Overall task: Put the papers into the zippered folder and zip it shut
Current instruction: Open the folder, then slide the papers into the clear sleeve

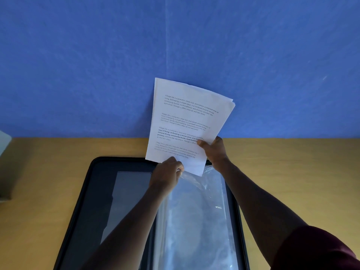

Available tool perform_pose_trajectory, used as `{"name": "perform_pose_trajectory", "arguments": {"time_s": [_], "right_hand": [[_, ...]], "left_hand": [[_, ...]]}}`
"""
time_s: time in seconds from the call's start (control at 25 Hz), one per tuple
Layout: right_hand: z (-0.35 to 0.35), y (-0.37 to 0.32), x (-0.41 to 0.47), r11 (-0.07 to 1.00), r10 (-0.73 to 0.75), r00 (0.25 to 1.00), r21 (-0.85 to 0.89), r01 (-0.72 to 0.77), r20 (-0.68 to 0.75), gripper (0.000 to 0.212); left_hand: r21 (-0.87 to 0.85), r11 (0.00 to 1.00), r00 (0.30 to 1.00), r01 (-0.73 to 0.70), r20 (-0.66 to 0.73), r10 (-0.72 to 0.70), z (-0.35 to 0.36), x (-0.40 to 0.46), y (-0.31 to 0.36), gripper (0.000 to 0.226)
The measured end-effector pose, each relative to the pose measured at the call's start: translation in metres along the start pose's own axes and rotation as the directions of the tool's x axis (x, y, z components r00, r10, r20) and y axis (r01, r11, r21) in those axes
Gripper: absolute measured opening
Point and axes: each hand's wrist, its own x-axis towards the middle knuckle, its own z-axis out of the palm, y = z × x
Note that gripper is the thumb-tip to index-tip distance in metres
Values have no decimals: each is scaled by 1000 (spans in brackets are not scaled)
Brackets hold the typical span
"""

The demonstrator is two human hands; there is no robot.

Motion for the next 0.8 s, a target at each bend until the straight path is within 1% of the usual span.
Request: {"name": "perform_pose_trajectory", "arguments": {"time_s": [0.16, 0.36, 0.52, 0.72, 0.8], "right_hand": [[-24, -2, 6, 998, 30, 999, -57, -29, 18, 31], [-46, -2, 14, 995, 51, 998, -90, -47, 44, 28], [-50, -2, 16, 996, 48, 995, -83, -41, 82, 26], [-52, -3, 21, 995, 43, 994, -89, -34, 104, 22], [-52, -1, 24, 995, 42, 992, -100, -30, 115, 21]], "left_hand": [[1, 1000, 999, 26, 32, -26, 2, 0, -4, 12], [78, 995, 998, 57, 29, -60, -5, 1, -21, 7], [130, 990, 997, 53, 49, -60, -19, 7, -29, 8], [249, 966, 996, 73, 35, -84, -38, 17, -39, 8], [272, 959, 996, 74, 37, -87, -43, 20, -45, 10]]}}
